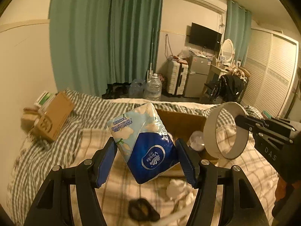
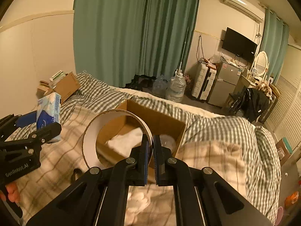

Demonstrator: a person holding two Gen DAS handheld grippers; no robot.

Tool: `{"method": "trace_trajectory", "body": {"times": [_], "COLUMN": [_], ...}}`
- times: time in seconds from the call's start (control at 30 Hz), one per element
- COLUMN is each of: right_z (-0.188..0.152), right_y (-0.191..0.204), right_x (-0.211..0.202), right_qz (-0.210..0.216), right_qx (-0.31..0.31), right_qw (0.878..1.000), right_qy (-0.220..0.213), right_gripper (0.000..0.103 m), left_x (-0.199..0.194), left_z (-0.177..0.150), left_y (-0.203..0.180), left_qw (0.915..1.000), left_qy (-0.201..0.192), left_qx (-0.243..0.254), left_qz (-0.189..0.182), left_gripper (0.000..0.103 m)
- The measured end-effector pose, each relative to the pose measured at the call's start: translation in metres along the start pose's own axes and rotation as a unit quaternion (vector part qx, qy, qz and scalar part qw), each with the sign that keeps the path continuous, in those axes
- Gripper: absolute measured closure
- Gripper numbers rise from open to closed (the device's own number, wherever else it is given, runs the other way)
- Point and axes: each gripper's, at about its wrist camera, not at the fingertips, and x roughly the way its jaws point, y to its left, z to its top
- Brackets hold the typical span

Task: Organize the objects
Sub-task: 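Lower the tissue pack with the left tool while the right tool lowers the ring into the box, then grasp the black cup with the left tool while the right tool grasps the white figurine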

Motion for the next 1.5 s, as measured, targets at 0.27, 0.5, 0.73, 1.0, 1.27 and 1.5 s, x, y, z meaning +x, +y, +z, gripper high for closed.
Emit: {"method": "trace_trajectory", "body": {"times": [0.27,0.5,0.73,1.0,1.27,1.5], "right_z": [0.037,0.024,0.001,0.001,0.003,-0.002], "right_y": [-0.015,-0.033,-0.053,-0.061,-0.064,-0.040], "right_x": [0.060,0.131,0.170,0.143,0.068,-0.016], "right_qz": [-0.013,-0.011,0.025,0.031,0.021,0.003], "right_qx": [0.002,0.023,0.059,0.086,0.087,0.044], "right_qw": [1.000,0.999,0.995,0.995,0.996,0.998], "right_qy": [0.009,0.048,0.073,0.049,0.011,-0.035], "right_gripper": [0.098,0.098,0.098,0.029,0.023,0.015], "left_x": [0.064,0.129,0.160,0.141,0.065,-0.007], "left_z": [0.025,0.011,-0.008,-0.006,-0.005,-0.007], "left_y": [-0.002,-0.015,-0.030,-0.016,-0.001,0.008], "left_qw": [0.9997,0.9977,0.9947,0.9957,0.9988,0.9980], "left_qy": [0.013,0.057,0.086,0.085,0.034,-0.012], "left_qx": [0.019,0.033,0.052,0.035,0.029,0.024], "left_qz": [-0.006,-0.017,-0.023,-0.011,0.022,0.057], "left_gripper": [0.037,0.037,0.035,0.016,0.002,0.000]}}
